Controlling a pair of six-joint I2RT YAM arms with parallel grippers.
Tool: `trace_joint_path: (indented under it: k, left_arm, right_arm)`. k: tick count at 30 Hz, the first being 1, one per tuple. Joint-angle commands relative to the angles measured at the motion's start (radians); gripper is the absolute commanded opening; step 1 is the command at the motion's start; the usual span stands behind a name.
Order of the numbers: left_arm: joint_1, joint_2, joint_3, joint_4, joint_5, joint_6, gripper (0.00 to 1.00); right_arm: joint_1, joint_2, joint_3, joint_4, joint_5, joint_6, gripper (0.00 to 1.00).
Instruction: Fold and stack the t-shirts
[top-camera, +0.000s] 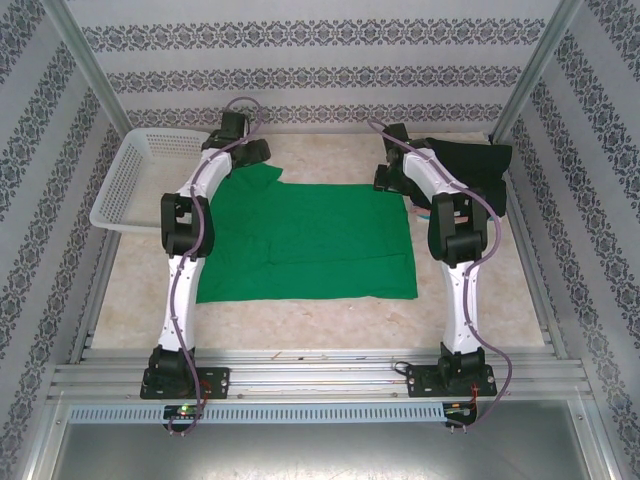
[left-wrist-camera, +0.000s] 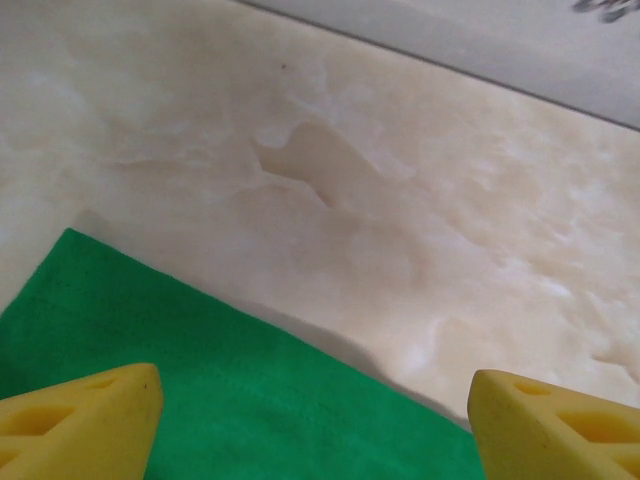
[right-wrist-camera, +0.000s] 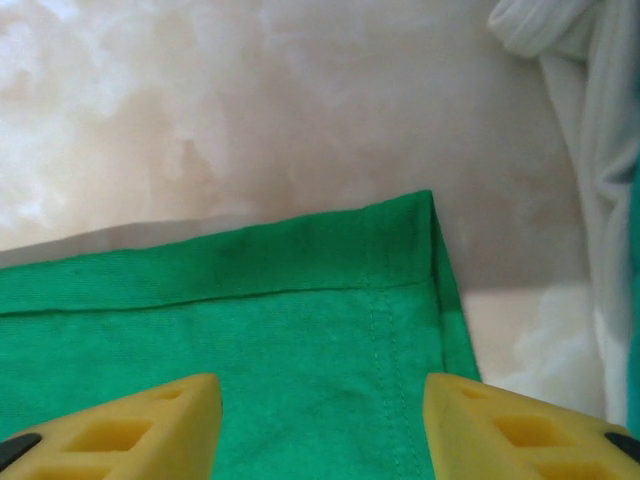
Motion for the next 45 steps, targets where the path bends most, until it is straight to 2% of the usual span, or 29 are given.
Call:
trace_joint_path:
  k: [1, 8, 11, 14, 16, 21, 23, 25, 26, 29, 34, 37, 41, 45]
  left_arm:
    - [0.005, 0.041, 0.044, 0.062, -0.064, -0.045, 0.81]
    - [-0.004, 0.067, 0.043, -0.008, -0.245, -0.107, 0.8]
    - [-0.014, 0.067, 0.054, -0.055, -0.247, -0.106, 0.72]
    - [-0.018, 0.071, 0.054, -0.073, -0.221, -0.107, 0.65]
    - [-0.017, 0.076, 0.056, -0.075, -0.199, -0.1, 0.56]
    - [-0.014, 0.099, 0.111, -0.125, -0.141, -0.055, 0.25]
    - [-0.015, 0.088, 0.127, -0.146, -0.115, -0.034, 0.14]
    - [-0.015, 0.059, 0.129, -0.155, -0.093, -0.014, 0.02]
    - [-0.016, 0.037, 0.126, -0.161, -0.087, -0.005, 0.0]
    - [-0.016, -0.033, 0.126, -0.178, -0.062, 0.021, 0.0]
    - [-0.022, -0.15, 0.088, -0.228, -0.02, 0.055, 0.0]
    - [-0.033, -0.247, -0.023, -0.213, -0.008, 0.076, 0.0]
    - [-0.048, -0.41, -0.268, -0.119, 0.023, 0.082, 0.0]
    - [-0.054, -0.566, -0.496, -0.032, 0.049, 0.074, 0.0]
  right_arm:
    - [-0.015, 0.039, 0.045, -0.06, -0.027, 0.047, 0.59]
    - [-0.037, 0.064, 0.042, -0.04, -0.054, 0.069, 0.6]
    - [-0.043, 0.081, 0.045, -0.028, -0.095, 0.074, 0.55]
    - [-0.047, 0.093, 0.051, -0.014, -0.116, 0.085, 0.46]
    - [-0.051, 0.103, 0.071, -0.019, -0.119, 0.087, 0.4]
    - [-0.055, 0.102, 0.101, -0.026, -0.127, 0.066, 0.29]
    - [-0.055, 0.084, 0.084, -0.019, -0.14, 0.061, 0.26]
    - [-0.052, 0.05, 0.05, 0.007, -0.155, 0.061, 0.19]
    - [-0.048, 0.03, 0.03, 0.017, -0.154, 0.061, 0.15]
    - [-0.037, -0.031, -0.024, 0.05, -0.149, 0.05, 0.01]
    - [-0.032, -0.149, -0.181, 0.147, -0.164, 0.036, 0.0]
    - [-0.025, -0.214, -0.267, 0.183, -0.165, 0.029, 0.0]
    - [-0.019, -0.277, -0.361, 0.216, -0.146, 0.018, 0.0]
    - [-0.021, -0.258, -0.317, 0.192, -0.113, 0.005, 0.0]
